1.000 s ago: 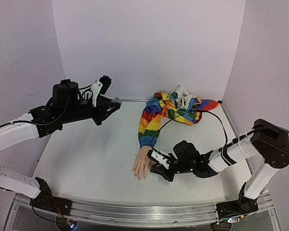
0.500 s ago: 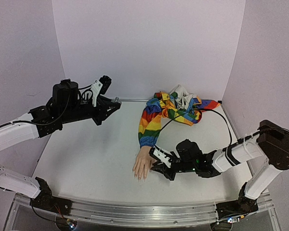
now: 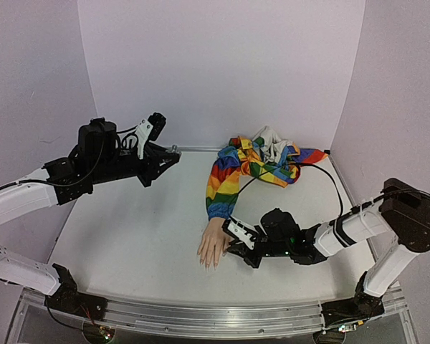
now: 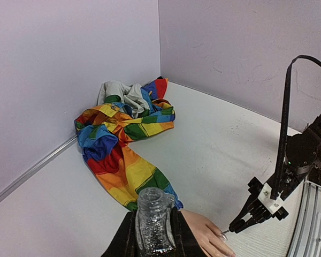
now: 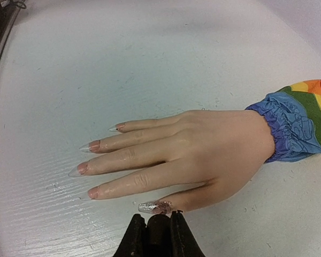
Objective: Paint the nails
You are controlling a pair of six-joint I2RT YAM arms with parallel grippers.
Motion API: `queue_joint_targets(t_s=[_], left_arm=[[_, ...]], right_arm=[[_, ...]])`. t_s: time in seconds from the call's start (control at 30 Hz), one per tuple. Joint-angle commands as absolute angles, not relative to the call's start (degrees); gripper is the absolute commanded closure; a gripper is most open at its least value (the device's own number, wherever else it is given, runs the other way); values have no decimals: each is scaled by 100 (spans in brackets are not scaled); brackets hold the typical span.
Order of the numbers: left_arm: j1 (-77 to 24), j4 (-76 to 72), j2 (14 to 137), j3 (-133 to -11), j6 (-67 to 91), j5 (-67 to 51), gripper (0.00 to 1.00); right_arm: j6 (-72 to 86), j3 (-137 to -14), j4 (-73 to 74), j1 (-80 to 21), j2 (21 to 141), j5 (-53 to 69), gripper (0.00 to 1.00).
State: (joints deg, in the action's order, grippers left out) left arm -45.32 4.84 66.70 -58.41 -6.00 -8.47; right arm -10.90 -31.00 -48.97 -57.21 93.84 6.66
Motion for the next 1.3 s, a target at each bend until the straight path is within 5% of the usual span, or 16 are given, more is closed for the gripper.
queue_joint_targets(t_s=[0.0,1.27], left_arm=[[-4500,138,6492,-5863,-625,-921,100],[-4500,147,6535,-5863,-641,-916,100]], right_arm=[[-1108,-3339,-4907,-5756,9454,622,100],[-1099,-3370,-4973,-5756,9480,1329,100]])
